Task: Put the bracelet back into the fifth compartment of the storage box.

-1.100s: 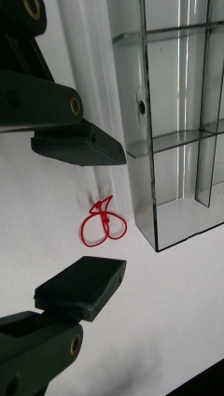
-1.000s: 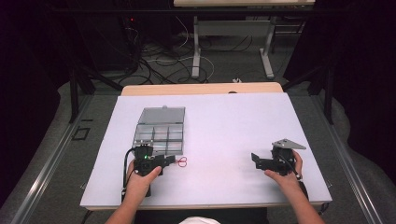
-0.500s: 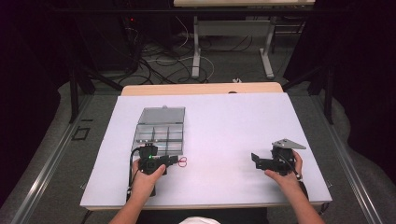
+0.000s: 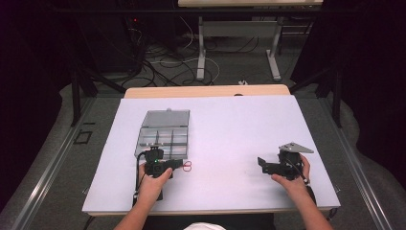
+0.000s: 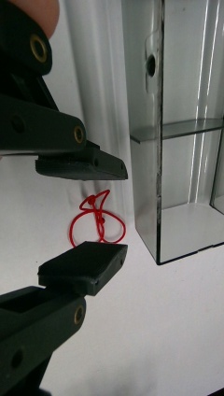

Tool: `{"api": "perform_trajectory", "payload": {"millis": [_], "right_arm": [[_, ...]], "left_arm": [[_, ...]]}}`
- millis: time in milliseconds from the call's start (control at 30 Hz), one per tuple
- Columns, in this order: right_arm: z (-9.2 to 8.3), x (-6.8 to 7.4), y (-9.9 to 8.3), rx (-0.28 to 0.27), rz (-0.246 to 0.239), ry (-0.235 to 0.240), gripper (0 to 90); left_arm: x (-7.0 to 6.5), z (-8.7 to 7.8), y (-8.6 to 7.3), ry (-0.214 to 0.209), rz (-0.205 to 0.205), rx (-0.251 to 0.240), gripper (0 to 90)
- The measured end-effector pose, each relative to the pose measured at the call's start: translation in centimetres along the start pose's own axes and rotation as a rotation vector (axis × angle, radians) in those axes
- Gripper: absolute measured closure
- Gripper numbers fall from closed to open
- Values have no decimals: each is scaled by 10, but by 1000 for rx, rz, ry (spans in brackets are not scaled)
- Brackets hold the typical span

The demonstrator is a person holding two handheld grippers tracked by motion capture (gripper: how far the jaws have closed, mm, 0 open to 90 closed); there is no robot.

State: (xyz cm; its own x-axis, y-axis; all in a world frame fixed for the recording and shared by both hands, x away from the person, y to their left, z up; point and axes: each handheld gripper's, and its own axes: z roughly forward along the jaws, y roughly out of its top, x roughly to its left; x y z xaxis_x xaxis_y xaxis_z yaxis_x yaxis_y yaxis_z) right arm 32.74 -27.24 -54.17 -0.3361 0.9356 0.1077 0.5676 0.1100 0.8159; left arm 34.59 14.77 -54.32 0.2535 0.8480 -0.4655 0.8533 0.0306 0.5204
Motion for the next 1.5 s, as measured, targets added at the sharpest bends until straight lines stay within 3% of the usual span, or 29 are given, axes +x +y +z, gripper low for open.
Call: {"api": "perform_trajectory", "payload": {"millis": [167, 600, 933, 1500], "right_arm": [[1, 0, 0, -1, -2, 2, 45], [1, 0, 0, 7, 2, 6, 52], [1, 0, 0, 9, 3, 7, 56], [3, 0, -1, 13, 1, 9, 59]], "left_arm": [[-1, 5, 0, 17, 13, 7, 639], [0, 10, 0, 37, -8, 12, 689], [3, 12, 0, 34, -31, 12, 752], [3, 13, -1, 42, -20, 15, 837]]}}
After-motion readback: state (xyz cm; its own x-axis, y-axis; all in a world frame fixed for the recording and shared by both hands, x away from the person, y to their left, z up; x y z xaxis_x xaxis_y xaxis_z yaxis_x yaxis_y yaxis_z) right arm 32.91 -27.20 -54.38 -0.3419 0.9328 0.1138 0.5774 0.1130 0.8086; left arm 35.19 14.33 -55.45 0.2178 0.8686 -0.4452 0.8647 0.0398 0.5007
